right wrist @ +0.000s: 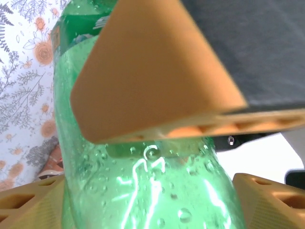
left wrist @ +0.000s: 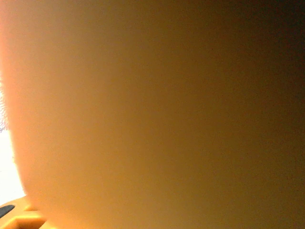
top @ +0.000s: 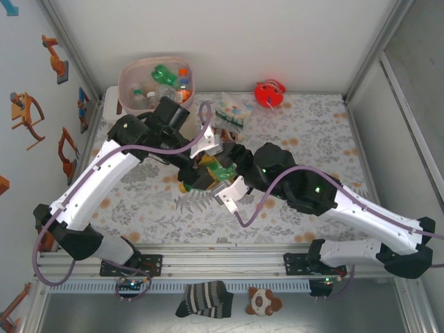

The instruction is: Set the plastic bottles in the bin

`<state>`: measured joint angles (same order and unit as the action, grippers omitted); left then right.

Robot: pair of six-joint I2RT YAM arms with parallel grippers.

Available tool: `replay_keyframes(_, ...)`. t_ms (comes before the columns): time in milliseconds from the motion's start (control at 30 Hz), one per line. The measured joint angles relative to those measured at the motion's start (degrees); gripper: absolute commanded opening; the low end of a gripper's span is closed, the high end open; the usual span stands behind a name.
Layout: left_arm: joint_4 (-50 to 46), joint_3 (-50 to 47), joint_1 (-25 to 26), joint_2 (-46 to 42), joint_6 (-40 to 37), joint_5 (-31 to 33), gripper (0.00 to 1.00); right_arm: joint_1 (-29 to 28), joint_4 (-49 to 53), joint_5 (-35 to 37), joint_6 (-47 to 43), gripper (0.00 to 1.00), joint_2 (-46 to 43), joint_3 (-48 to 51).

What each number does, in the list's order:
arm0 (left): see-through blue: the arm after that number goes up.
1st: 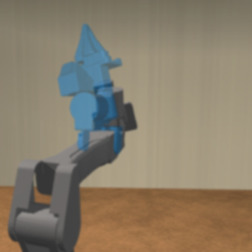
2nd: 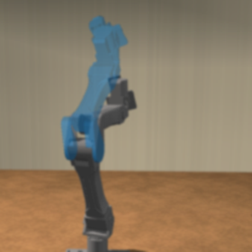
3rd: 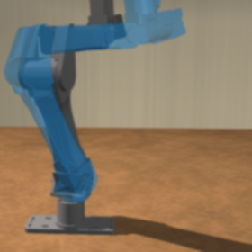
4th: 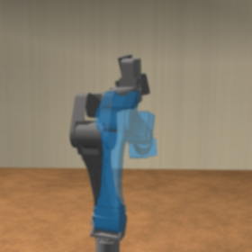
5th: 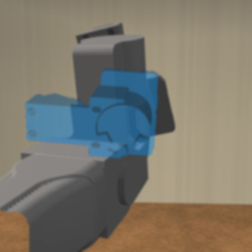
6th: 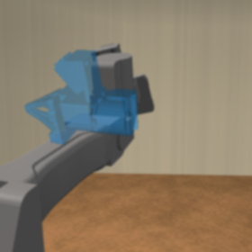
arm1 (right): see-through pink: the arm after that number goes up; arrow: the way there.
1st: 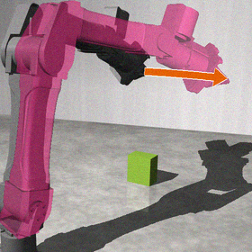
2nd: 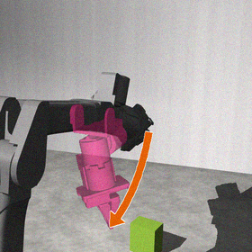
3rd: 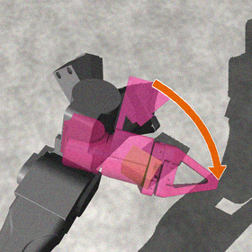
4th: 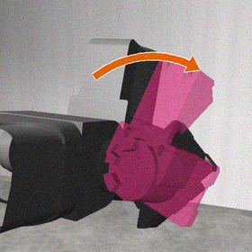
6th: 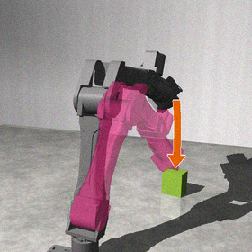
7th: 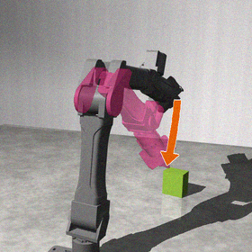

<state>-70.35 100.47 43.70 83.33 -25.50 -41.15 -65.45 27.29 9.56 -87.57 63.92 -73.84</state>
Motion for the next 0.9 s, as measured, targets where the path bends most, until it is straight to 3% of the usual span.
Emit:
replay_keyframes(400,6.27,-2.1,-6.36,-4.83,1.31,3.52,0.48,0.02,-0.26,0.63,11.96,0.84,-7.28,0.81)
replay_keyframes(600,15.65,-4.7,-10.54,-6.51,5.07,8.28,0.48,0.0,-1.66,0.59,19.41,0.82,-9.35,3.41)
replay_keyframes(900,32.02,-6.47,-21.62,-5.84,14.73,13.22,0.47,0.0,-2.23,0.57,29.38,0.82,-10.82,7.32)
